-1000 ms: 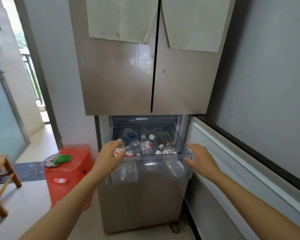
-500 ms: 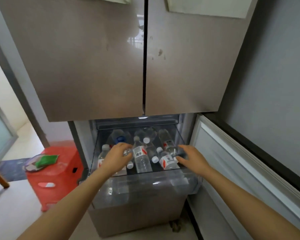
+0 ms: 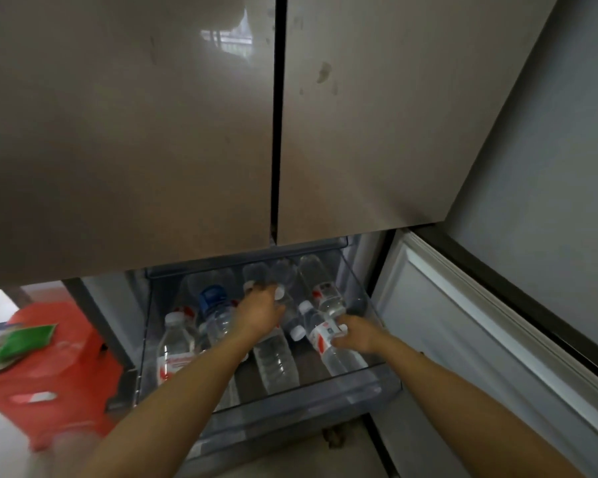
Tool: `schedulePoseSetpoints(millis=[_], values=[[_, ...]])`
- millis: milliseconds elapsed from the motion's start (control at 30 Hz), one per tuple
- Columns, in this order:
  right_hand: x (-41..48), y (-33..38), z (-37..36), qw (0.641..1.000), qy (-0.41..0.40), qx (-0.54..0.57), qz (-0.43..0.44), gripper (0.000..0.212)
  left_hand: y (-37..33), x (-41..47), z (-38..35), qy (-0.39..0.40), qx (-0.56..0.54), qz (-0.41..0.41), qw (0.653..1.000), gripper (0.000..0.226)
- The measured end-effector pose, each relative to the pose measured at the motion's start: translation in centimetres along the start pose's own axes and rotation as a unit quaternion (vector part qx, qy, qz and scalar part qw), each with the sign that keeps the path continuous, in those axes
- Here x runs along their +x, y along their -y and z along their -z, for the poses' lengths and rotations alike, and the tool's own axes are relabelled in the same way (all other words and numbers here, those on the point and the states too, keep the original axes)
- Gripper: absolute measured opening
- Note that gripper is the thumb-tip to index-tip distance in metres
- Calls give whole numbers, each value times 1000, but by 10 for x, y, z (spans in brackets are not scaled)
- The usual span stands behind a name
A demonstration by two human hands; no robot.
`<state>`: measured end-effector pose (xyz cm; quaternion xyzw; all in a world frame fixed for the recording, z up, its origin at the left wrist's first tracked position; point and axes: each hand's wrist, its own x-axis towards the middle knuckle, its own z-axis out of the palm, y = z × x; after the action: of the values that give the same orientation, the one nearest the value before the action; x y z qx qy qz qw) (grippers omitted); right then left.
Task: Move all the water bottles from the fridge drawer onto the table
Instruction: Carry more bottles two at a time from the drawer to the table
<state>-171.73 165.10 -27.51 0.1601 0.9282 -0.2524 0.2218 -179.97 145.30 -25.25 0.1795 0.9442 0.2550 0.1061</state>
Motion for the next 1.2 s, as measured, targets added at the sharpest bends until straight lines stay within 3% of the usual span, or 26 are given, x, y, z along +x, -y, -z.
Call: schedulePoseSetpoints(millis=[167,400,633,767,900,1200], values=[[-2,19,1,995,56,-78,-21,59,-7,19,-9,-27,-5,43,999,39],[17,15,-6,996,25,-73,-45,65,-9,37,-24,-40,41,66,996,51],[37,19,-14,998,36,-13,-59,83,-12,47,-31,-65,56,96,992,61],[46,25,-21,995,29,-71,-67,104,-13,48,-33,-81,75,101,989,59],[50,33,-23,991,21,-99,-90,103,-13,45,-27,-87,67,82,991,57],[39,14,4,997,57,29,-53,99,-19,16,-6,-80,100,18,992,54]])
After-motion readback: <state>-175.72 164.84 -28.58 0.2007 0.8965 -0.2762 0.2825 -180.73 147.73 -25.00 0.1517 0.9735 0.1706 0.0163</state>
